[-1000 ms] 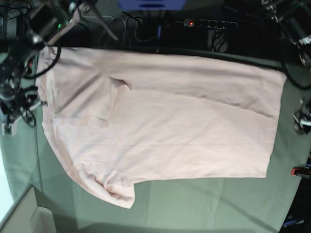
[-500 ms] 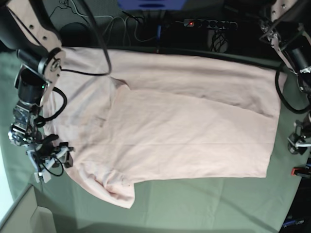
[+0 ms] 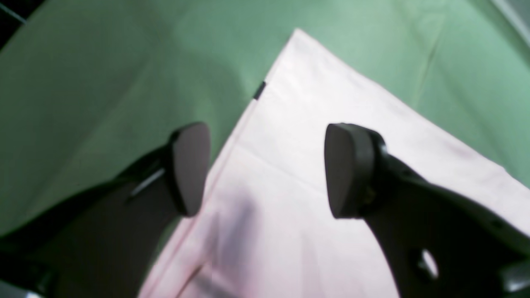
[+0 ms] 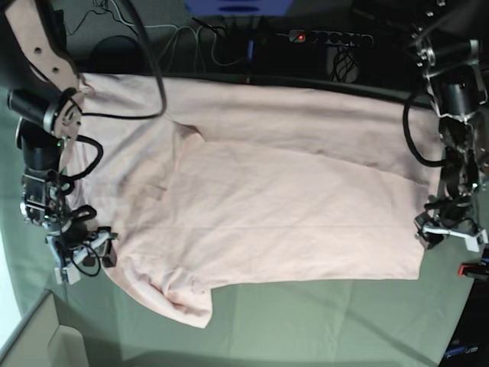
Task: Layout the t-shirt on the table in an organized manner, then fold the t-shirt properly
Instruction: 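Move both grippers to the t-shirt's middle and grasp the fabric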
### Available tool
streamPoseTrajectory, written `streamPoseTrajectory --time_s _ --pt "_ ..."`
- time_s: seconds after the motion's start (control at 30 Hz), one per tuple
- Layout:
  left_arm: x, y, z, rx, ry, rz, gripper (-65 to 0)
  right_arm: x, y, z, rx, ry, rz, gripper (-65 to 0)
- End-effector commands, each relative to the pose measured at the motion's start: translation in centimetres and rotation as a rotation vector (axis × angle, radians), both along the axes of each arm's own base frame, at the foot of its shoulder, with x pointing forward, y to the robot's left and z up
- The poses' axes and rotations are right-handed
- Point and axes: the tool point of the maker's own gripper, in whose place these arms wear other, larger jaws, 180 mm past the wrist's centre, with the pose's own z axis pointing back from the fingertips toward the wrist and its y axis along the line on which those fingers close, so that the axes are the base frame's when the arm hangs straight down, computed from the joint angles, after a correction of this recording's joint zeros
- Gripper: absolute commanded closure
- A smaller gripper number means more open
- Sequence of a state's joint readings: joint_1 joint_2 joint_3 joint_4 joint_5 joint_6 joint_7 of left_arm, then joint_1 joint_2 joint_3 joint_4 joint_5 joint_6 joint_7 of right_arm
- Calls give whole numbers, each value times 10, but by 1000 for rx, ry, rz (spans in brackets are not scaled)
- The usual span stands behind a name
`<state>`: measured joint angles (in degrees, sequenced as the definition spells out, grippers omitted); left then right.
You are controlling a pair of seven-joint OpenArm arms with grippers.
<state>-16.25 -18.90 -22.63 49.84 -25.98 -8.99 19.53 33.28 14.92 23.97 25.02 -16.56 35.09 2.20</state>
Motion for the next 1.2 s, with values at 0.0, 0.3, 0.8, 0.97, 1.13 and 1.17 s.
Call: streamPoseTrajectory --time_s 0.0,0.3,0.8,0.97,1.13,1.17 --pt "12 8 17 20 -57 8 -419 16 -8 23 -6 -69 -14 -336" --pt "26 -1 5 57 -55 -24 -419 17 -40 14 -174 -45 -172 -336" --pt "51 -1 -5 154 -49 -56 -419 -8 -28 -28 -125 76 -165 -313" --pt "61 2 -4 202 -37 -65 -419 -8 -28 -28 -125 76 -165 -169" --pt "54 5 -15 244 5 -80 -419 -8 -28 -28 -125 76 -165 -47" --pt "54 5 -15 251 4 -84 -419 -8 -29 -27 -126 76 -166 -40"
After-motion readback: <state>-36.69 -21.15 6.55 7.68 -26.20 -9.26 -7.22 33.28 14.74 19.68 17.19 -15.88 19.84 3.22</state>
